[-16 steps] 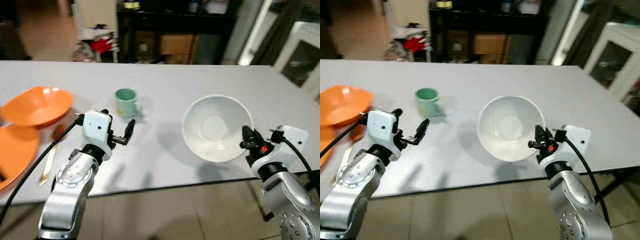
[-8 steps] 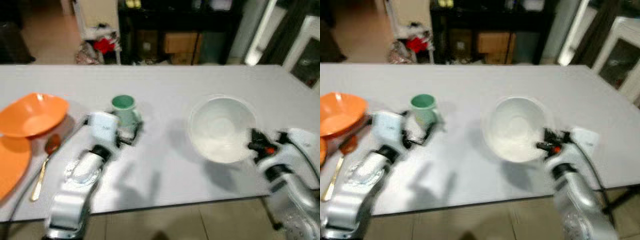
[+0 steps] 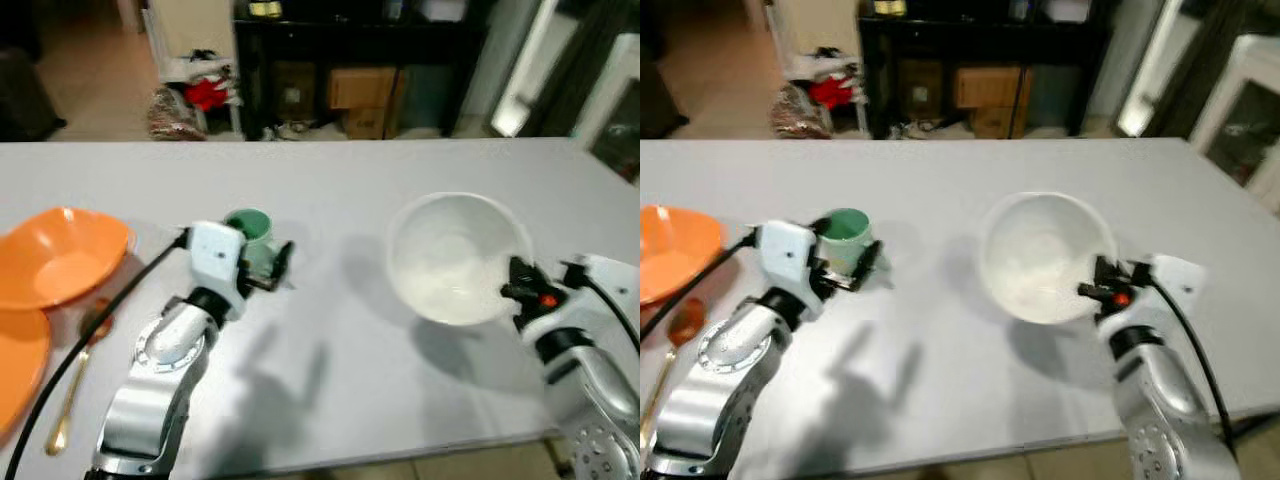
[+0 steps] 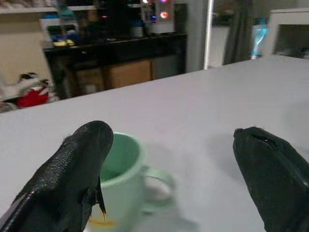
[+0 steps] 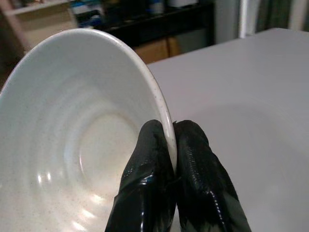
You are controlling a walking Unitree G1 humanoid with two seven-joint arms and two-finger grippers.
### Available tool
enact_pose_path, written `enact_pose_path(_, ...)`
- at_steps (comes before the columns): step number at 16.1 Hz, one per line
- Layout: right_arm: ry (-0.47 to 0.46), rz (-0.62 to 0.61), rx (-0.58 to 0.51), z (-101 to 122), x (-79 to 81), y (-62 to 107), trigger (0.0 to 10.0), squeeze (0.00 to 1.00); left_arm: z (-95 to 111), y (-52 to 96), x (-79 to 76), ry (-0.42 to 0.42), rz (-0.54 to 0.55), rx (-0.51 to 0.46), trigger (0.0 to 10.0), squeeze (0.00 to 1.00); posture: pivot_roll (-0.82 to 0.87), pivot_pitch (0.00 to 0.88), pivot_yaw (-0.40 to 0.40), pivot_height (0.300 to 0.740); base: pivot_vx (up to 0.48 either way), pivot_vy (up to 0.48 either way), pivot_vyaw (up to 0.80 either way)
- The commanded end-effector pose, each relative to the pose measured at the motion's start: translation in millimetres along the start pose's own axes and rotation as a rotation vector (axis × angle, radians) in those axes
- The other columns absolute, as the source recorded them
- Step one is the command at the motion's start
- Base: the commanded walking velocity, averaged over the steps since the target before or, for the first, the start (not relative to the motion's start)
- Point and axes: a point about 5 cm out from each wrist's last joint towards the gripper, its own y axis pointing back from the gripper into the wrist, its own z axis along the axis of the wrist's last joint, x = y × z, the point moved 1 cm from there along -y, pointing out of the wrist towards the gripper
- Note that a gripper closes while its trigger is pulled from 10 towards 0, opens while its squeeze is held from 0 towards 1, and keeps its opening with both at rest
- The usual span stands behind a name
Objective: Setting the table
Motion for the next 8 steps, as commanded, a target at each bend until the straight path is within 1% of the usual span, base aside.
enact_pose_path(1, -0.017, 0.055, -0.032, 5, 12.2, -1.6, 10.0, 0.0, 0, 1.9, 8.6, -0.013, 0.027, 0.006, 10.0, 0.0, 0.02, 0.0, -0.043, 0.74, 0.319, 0.0, 0.0)
enact_pose_path(3, -0.022, 0.061, -0.03, 4, 13.7, -2.4, 10.0, 0.0, 1, 2.1, 7.9, -0.014, 0.022, 0.005, 10.0, 0.0, 0.03, 0.0, -0.042, 0.74, 0.315, 0.0, 0.0)
enact_pose_path(4, -0.049, 0.063, -0.021, 3, 14.7, -3.9, 10.0, 0.0, 1, 2.3, 7.5, -0.018, 0.018, 0.006, 10.0, 0.0, 0.03, 0.0, -0.042, 0.74, 0.285, 0.0, 0.0)
enact_pose_path(6, -0.159, 0.065, -0.001, 3, 16.3, -12.8, 10.0, 0.0, 2, 4.2, 7.4, -0.029, -0.01, -0.002, 10.0, 0.0, 0.03, 0.0, -0.04, 0.74, 0.0, 0.0, 0.0)
enact_pose_path(8, -0.193, 0.069, 0.017, 3, 16.6, -19.8, 10.0, 0.0, 3, 5.0, 7.9, -0.042, -0.028, -0.002, 10.0, 0.0, 0.04, 0.0, -0.038, 0.74, 0.0, 0.0, 0.0)
